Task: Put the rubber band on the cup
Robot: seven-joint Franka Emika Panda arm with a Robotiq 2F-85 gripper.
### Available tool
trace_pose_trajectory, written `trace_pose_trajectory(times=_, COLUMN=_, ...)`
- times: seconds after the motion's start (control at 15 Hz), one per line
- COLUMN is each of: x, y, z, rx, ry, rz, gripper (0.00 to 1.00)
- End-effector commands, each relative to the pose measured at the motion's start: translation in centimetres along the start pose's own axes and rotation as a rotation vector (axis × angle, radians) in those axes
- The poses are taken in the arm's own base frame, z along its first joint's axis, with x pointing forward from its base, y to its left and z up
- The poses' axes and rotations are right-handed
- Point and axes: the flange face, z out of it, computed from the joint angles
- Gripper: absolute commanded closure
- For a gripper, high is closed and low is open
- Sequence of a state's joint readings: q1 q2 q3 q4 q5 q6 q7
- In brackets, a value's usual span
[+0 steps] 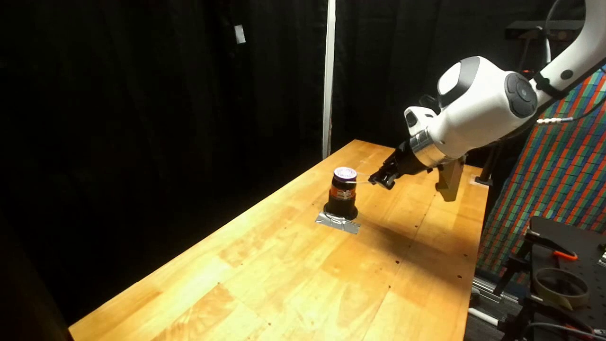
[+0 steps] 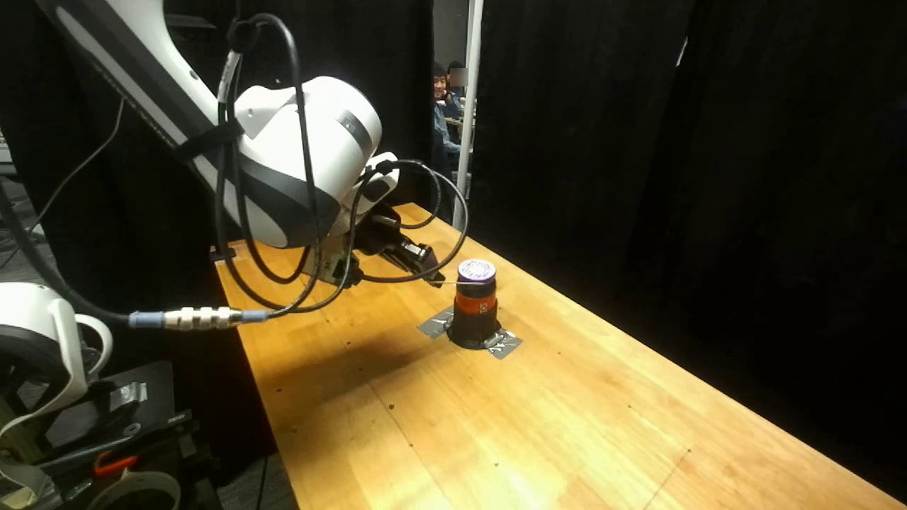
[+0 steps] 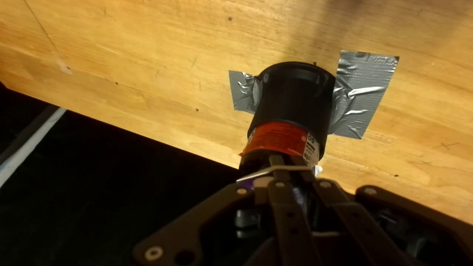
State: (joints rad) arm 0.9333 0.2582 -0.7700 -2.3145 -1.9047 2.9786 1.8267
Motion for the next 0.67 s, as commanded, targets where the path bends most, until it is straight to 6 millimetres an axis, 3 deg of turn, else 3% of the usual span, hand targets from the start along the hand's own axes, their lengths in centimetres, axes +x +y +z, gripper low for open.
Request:
trace_pose_trajectory(times=0.0, x=-3.1, y=-1.3, z=0.0, rx=-0.041, ry=0.053, rz=0.035, gripper=0.87)
trace_pose_trajectory(times=0.33, x=-7.1, y=-2.4, z=1.5, rx=-0.151, ry=0.138, rz=0.079, gripper=0.88)
trace_pose_trajectory(times=0.6, x=-8.1, y=-4.1, z=1.8, rx=-0.229, ry=0.258, rz=0.112, gripper=0.87)
